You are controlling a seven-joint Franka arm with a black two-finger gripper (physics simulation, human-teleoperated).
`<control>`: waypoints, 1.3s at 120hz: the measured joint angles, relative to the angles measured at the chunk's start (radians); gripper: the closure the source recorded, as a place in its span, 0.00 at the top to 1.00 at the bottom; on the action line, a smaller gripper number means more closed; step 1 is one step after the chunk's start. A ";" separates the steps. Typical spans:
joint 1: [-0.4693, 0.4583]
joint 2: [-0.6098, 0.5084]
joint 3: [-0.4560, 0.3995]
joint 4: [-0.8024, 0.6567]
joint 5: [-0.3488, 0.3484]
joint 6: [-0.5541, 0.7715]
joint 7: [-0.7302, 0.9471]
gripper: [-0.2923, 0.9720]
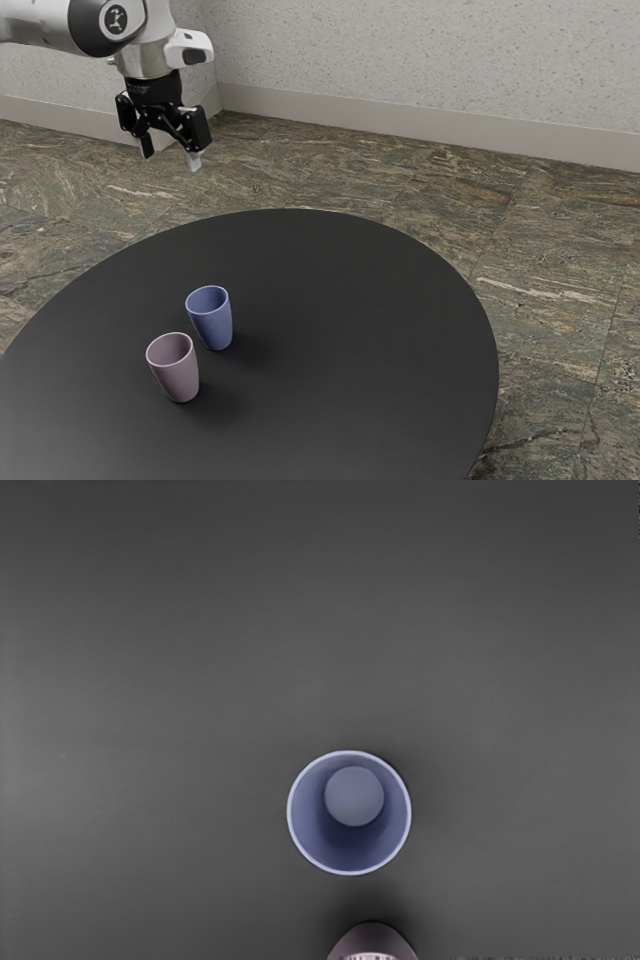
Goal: Place the left cup onto the right cup
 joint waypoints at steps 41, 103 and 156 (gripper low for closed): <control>0.000 0.008 -0.020 -0.014 0.001 0.019 -0.001 0.77; -0.010 0.014 -0.053 -0.170 -0.009 0.134 -0.105 0.77; -0.001 -0.019 -0.067 -0.363 -0.012 0.307 -0.198 0.77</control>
